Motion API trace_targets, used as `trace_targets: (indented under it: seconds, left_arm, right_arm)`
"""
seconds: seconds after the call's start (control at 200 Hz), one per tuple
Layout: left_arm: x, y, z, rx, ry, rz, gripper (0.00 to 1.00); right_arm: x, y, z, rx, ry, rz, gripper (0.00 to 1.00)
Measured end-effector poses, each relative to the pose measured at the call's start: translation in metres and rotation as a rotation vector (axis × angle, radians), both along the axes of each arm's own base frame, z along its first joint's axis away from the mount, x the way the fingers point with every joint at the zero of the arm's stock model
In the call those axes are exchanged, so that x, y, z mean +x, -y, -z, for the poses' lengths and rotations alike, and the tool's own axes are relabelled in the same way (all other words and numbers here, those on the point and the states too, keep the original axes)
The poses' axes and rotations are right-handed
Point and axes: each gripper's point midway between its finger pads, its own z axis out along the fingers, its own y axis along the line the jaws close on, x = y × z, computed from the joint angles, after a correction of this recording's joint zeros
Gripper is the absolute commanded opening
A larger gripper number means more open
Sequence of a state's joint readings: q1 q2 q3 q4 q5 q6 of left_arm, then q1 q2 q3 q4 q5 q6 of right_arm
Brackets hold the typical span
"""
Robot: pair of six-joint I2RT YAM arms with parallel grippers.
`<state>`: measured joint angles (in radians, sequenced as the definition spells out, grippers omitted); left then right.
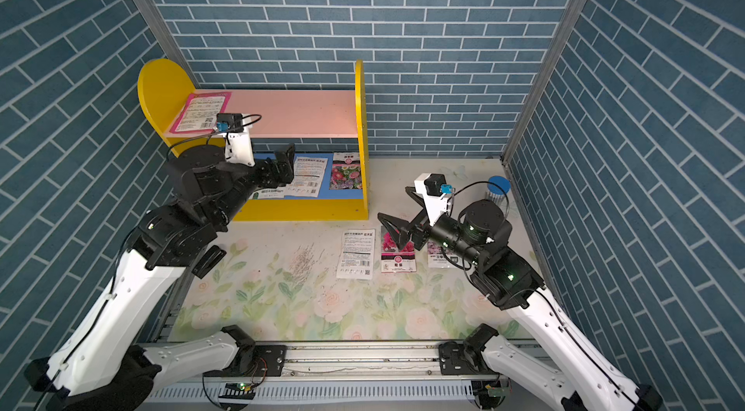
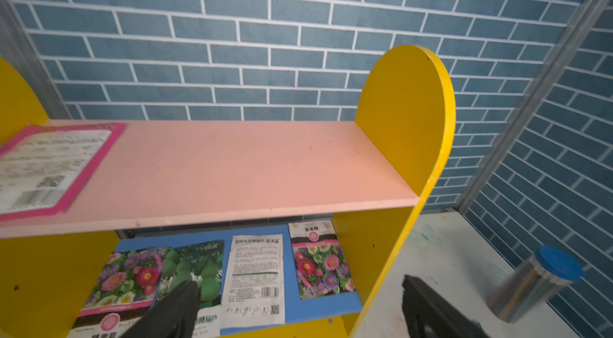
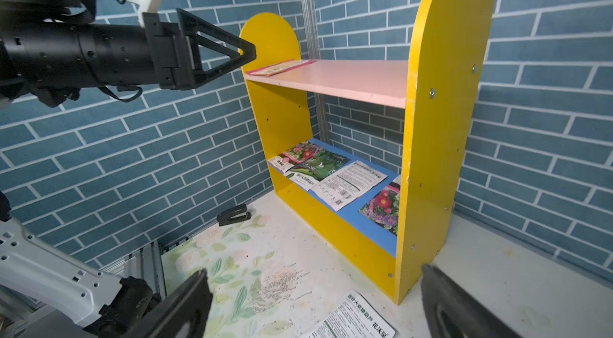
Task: Take the seed bag off the shelf
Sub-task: Place the seed packet at the center of the board, then move the seed packet to the shelf.
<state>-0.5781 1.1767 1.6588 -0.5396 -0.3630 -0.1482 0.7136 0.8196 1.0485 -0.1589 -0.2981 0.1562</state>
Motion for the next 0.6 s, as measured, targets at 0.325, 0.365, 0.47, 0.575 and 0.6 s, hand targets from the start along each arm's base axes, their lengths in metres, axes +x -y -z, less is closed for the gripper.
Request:
trace_targets:
  seconds: [0.325, 0.365, 0.47, 0.575, 0.6]
  left_arm:
    - [0.06, -0.088, -0.045, 0.013, 0.036, -0.28, 1.0]
    - [0.066, -0.103, -0.045, 0.016, 0.03, -0.315, 1.0]
    - [0.079, -0.137, -0.037, 0.019, 0.007, -0.397, 1.0]
    - [0.091, -0.169, -0.024, 0.008, -0.028, -0.477, 1.0]
    - [0.094, -0.176, -0.02, 0.003, -0.037, -0.495, 1.0]
  right_arm:
    - [0.005, 0.004, 0.004, -0.019, -0.007, 0.036, 1.0]
    - [0.005, 0.004, 0.004, -0.019, -0.008, 0.038, 1.0]
    - [0.006, 0.004, 0.005, -0.021, -0.008, 0.044, 1.0]
    - [0.006, 0.004, 0.005, -0.022, -0.008, 0.044, 1.0]
    - [0.006, 0.004, 0.005, -0.024, -0.007, 0.045, 1.0]
